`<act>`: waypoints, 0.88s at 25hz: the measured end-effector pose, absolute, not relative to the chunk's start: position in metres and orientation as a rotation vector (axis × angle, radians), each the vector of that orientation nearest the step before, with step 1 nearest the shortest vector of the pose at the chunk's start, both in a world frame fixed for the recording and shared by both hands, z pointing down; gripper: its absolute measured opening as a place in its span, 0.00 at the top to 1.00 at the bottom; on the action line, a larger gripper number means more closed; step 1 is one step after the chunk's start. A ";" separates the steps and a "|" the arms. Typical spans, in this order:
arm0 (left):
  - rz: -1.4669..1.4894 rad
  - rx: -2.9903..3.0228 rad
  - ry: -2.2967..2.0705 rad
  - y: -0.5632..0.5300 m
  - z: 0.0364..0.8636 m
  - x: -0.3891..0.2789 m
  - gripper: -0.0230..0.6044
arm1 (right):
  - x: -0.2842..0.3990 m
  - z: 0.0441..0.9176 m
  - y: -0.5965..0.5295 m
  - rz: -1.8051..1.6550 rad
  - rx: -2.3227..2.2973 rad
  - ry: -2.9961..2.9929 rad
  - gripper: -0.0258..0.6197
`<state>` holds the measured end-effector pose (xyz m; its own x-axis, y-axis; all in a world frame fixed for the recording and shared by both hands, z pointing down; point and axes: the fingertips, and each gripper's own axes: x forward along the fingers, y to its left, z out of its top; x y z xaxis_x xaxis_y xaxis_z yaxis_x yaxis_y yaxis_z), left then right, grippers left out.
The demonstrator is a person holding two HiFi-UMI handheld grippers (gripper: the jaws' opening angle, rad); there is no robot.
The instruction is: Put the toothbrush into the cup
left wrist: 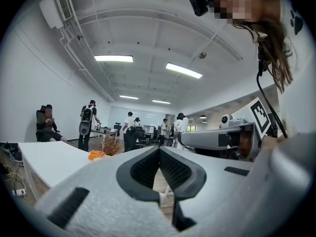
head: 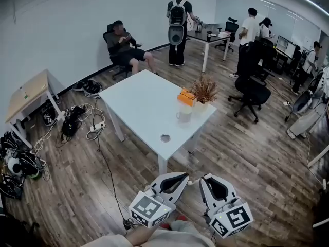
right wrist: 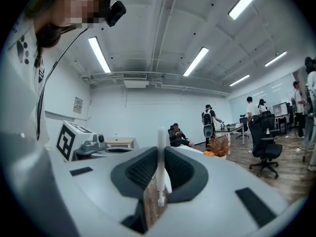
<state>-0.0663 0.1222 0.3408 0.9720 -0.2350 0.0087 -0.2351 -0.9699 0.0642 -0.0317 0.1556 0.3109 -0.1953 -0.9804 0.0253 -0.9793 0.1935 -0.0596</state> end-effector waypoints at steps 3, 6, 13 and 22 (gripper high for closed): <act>0.002 3.051 -0.384 0.116 0.340 -0.052 0.95 | -0.017 0.309 0.149 -0.097 -1.971 2.430 0.87; 0.003 3.043 -0.402 0.110 0.342 -0.036 0.95 | 0.000 0.311 0.142 -0.105 -1.959 2.444 0.87; 0.015 3.022 -0.459 0.097 0.351 -0.006 0.95 | 0.035 0.320 0.132 -0.136 -1.931 2.480 0.87; 0.038 2.991 -0.493 0.081 0.362 0.022 0.95 | 0.068 0.332 0.120 -0.168 -1.926 2.491 0.87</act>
<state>0.0218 0.0815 0.3617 0.9470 -0.3185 0.0423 -0.3212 -0.9412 0.1044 0.0685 0.1204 0.3316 -0.2538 -0.9644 0.0741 -0.9656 0.2482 -0.0775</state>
